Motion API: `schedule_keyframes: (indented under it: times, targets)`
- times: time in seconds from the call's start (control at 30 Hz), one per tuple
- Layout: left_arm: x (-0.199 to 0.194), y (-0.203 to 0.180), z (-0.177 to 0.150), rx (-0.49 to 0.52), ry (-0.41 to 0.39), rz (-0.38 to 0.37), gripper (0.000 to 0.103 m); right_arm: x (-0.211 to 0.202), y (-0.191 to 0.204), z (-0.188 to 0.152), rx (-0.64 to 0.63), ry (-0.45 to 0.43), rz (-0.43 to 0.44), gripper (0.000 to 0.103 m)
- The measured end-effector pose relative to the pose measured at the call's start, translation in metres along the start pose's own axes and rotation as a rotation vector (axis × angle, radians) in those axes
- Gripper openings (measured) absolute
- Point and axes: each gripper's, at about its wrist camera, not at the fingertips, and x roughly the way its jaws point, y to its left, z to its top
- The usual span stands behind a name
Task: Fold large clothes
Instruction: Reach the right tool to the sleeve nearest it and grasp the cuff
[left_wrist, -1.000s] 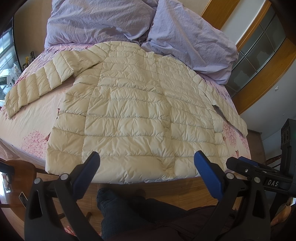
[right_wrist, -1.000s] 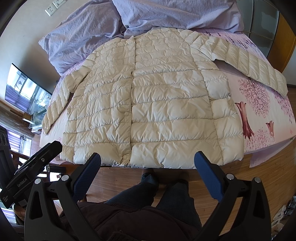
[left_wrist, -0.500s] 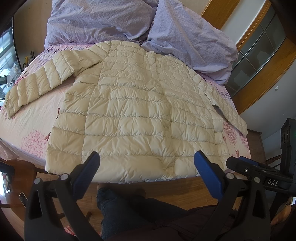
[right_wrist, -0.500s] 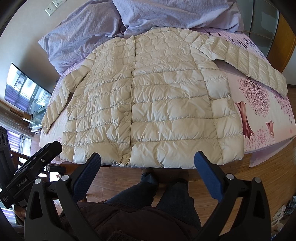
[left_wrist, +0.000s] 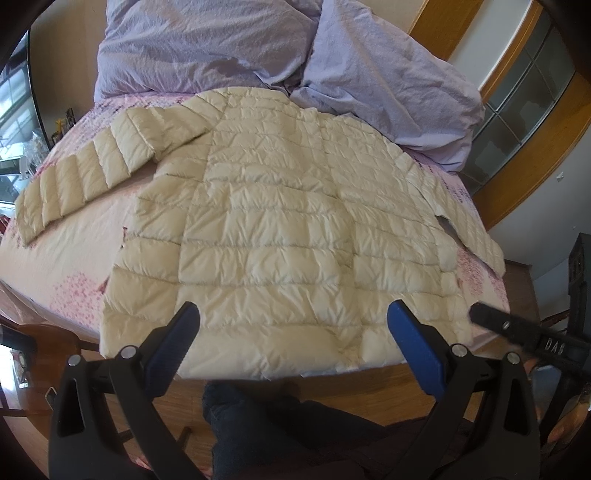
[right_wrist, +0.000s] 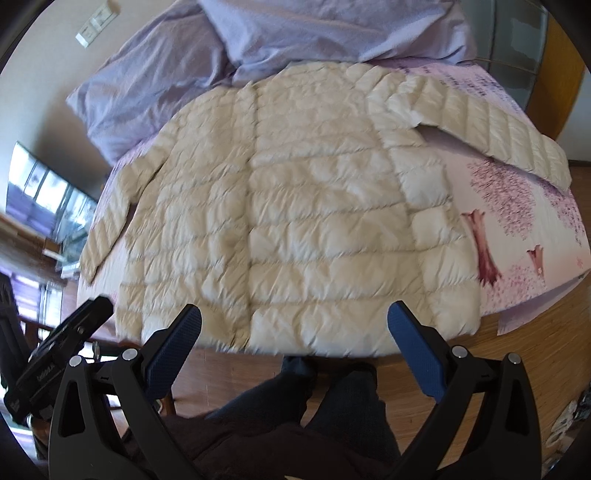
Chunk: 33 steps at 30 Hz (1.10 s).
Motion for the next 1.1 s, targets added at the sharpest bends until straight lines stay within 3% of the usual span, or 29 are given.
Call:
schedule_keyframes:
  times: [0.27, 0.4, 0.57, 0.7, 0.93, 1.0, 1.1]
  targets:
    - [0.019, 0.001, 0.022, 0.034, -0.016, 0.109, 0.101, 0.011, -0.046, 0.031, 0.094, -0.054, -0.047, 0.102]
    - [0.029, 0.001, 0.030, 0.038, -0.016, 0.160, 0.101, 0.022, -0.091, 0.055, 0.183, -0.073, -0.089, 0.102]
    - [0.041, 0.001, 0.039, 0.030, -0.009, 0.203, 0.101, 0.034, -0.167, 0.079, 0.334, -0.092, -0.199, 0.102]
    - [0.048, 0.000, 0.045, 0.024, -0.006, 0.228, 0.101, 0.037, -0.213, 0.094, 0.366, -0.134, -0.327, 0.101]
    - [0.059, -0.005, 0.054, 0.010, 0.007, 0.234, 0.101, 0.044, -0.299, 0.127, 0.415, -0.157, -0.548, 0.092]
    - [0.061, -0.007, 0.057, 0.010, 0.007, 0.236, 0.101, 0.048, -0.323, 0.135, 0.444, -0.137, -0.593, 0.088]
    - [0.061, -0.008, 0.060, 0.003, 0.006, 0.242, 0.101, 0.052, -0.352, 0.141, 0.514, -0.123, -0.589, 0.083]
